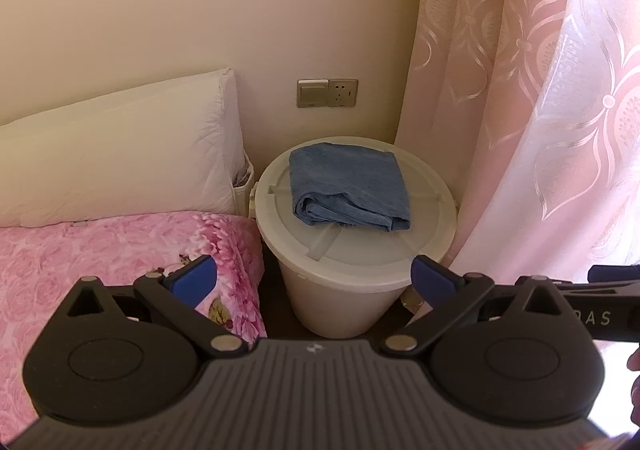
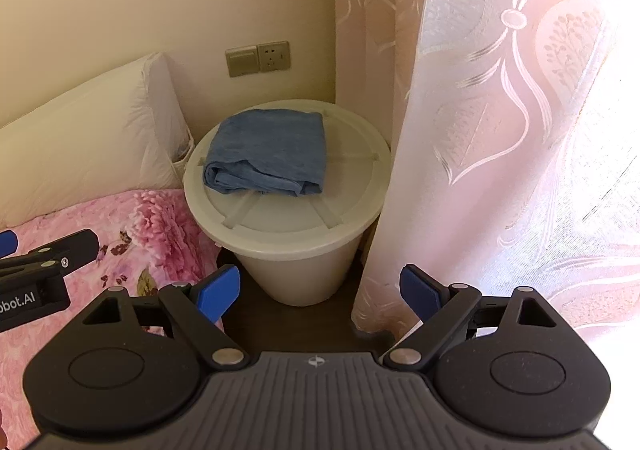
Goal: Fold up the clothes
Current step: 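Move both grippers toward the folded blue jeans on the white bucket lid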
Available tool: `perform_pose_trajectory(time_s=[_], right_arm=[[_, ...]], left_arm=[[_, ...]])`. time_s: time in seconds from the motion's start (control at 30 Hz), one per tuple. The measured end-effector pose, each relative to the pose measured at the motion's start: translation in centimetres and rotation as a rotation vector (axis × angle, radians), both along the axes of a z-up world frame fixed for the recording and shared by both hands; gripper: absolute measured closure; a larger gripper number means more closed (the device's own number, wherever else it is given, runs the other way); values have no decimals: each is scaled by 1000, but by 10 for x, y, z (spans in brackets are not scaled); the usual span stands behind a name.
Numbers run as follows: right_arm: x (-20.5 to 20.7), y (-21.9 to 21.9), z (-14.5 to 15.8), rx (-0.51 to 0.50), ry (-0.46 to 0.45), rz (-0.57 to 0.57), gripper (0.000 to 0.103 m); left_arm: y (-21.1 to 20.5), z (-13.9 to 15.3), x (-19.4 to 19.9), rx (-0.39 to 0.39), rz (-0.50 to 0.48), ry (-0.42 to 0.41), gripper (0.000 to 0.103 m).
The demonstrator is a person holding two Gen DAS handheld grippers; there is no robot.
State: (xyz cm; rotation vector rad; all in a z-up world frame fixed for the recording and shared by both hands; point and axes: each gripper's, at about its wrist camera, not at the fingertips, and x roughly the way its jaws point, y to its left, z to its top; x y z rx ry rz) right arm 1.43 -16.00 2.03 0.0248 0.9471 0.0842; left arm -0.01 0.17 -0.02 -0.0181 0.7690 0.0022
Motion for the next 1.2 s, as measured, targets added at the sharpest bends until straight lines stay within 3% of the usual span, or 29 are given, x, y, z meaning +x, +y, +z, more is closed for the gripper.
perform_pose_trajectory(time_s=[0.33,0.8,1.2], right_arm=[[7,7,-6,-15,2,10,13],[14,34,-16,-33,-3,16,14],[19,55,-17,-11,-4,44,14]], left_arm=[[34,-5,-2,-32,16,0,1],[41,-11,4,-32,51,13,1],[59,1,7,-18,84,20,1]])
